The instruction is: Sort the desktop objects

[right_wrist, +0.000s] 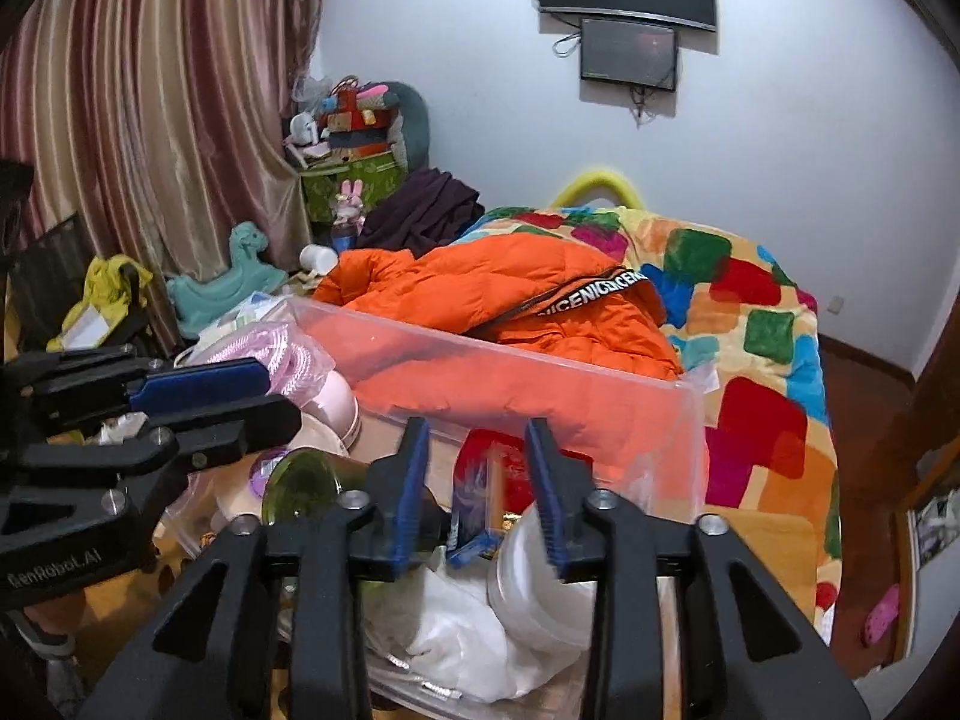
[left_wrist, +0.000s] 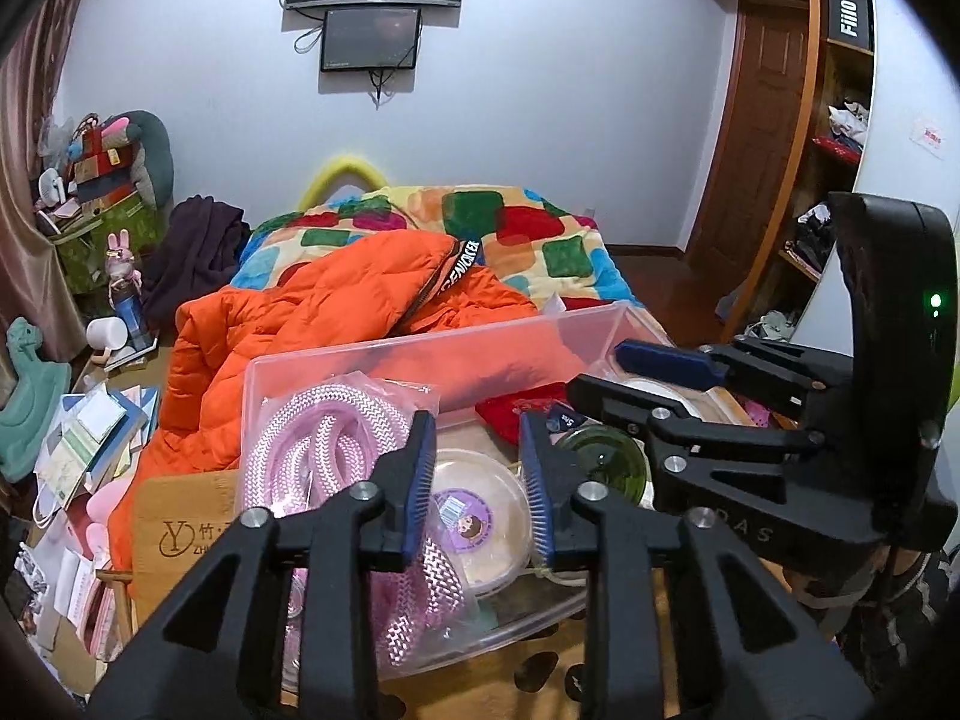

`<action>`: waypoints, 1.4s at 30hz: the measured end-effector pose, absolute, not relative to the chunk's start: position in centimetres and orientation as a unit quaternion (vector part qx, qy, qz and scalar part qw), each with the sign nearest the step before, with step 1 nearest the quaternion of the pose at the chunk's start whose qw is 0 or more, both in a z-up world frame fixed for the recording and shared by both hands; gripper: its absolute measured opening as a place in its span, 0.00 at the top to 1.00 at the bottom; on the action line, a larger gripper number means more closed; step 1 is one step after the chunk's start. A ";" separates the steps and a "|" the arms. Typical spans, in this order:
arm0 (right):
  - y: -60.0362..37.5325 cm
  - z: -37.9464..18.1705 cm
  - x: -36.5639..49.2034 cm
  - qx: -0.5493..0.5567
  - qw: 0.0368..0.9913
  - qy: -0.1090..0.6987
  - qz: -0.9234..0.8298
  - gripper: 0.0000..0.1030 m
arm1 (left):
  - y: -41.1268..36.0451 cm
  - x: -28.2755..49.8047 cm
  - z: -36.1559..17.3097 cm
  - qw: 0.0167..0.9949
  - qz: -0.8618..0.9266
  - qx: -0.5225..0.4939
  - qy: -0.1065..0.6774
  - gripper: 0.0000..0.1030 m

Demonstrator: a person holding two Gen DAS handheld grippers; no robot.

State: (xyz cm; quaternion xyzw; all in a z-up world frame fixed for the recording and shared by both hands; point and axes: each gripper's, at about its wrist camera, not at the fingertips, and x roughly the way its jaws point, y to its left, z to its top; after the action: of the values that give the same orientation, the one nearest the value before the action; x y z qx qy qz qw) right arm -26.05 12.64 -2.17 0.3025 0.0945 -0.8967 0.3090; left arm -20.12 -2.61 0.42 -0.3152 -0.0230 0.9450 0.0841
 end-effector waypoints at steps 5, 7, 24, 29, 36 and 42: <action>13.7 -1.4 -25.1 0.293 0.295 0.078 -0.906 0.58 | -2.6 -19.6 0.7 0.078 0.948 -0.309 -0.022 0.68; 14.2 -1.1 -24.5 0.286 0.288 0.071 -0.911 0.56 | -2.7 -19.4 0.8 0.076 0.948 -0.308 -0.025 0.68; 17.4 0.6 -19.4 0.275 0.220 0.023 -0.936 0.21 | -3.8 -14.8 1.9 0.045 0.954 -0.287 -0.069 0.29; 18.1 0.3 -18.2 0.288 0.221 0.001 -0.932 0.19 | -4.2 -13.2 1.6 0.034 0.954 -0.289 -0.077 0.26; 18.4 0.0 -15.0 0.286 0.223 0.010 -0.932 0.19 | -4.3 -10.5 1.0 0.023 0.952 -0.295 -0.079 0.20; 19.3 -0.4 -12.2 0.282 0.230 0.001 -0.931 0.19 | -3.5 -7.9 0.4 0.023 0.952 -0.297 -0.075 0.18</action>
State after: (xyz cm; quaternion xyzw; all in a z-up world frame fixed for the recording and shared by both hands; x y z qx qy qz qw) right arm -12.18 19.25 -0.41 0.2816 0.0015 -0.9315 0.2303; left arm -7.88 -3.51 0.43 -0.2974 -0.0753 0.9515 0.0231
